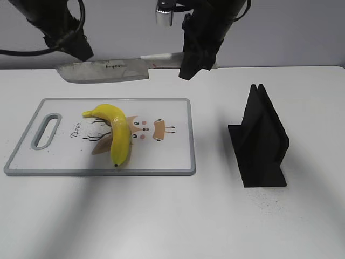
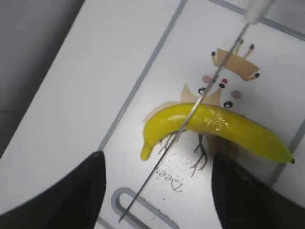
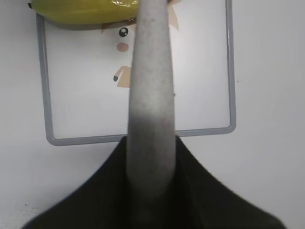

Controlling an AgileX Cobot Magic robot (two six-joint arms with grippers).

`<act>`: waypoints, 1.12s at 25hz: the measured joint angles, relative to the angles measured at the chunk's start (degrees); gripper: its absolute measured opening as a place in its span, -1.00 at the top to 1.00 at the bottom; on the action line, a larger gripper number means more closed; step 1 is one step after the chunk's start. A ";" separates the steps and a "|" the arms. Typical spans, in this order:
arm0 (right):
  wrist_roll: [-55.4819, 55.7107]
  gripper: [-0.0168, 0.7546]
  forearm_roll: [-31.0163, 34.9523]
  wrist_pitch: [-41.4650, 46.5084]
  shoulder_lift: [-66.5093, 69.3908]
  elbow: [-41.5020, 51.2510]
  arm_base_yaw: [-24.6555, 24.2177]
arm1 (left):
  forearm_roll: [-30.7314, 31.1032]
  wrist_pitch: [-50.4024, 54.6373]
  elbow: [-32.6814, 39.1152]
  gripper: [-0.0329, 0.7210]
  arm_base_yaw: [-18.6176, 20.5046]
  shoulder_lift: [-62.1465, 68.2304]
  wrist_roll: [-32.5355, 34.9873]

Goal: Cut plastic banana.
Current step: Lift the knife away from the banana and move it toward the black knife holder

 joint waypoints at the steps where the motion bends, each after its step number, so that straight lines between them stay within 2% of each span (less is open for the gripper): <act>1: 1.06 0.54 0.00 0.00 -1.04 0.66 0.00 | 1.47 0.00 0.00 -0.82 0.07 -1.06 -2.23; 5: 7.16 0.54 -1.01 0.06 -4.88 2.99 0.00 | 5.02 2.17 0.00 -0.81 1.55 -4.75 -13.16; 10: 19.87 0.54 -3.59 0.14 -10.18 4.78 0.00 | 5.95 10.08 0.00 -0.78 5.26 -8.65 -25.75; 16: 34.84 0.54 -4.31 0.14 -14.89 4.78 0.00 | 6.78 12.96 0.07 -0.68 10.47 -10.55 -36.62; 22: 51.46 0.54 -7.82 0.21 -20.06 6.90 0.00 | 7.70 12.96 4.07 -0.66 13.08 -14.43 -40.18; 28: 61.27 0.54 -8.45 0.21 -29.10 17.64 0.00 | 7.89 13.09 14.72 -0.66 13.20 -22.64 -40.36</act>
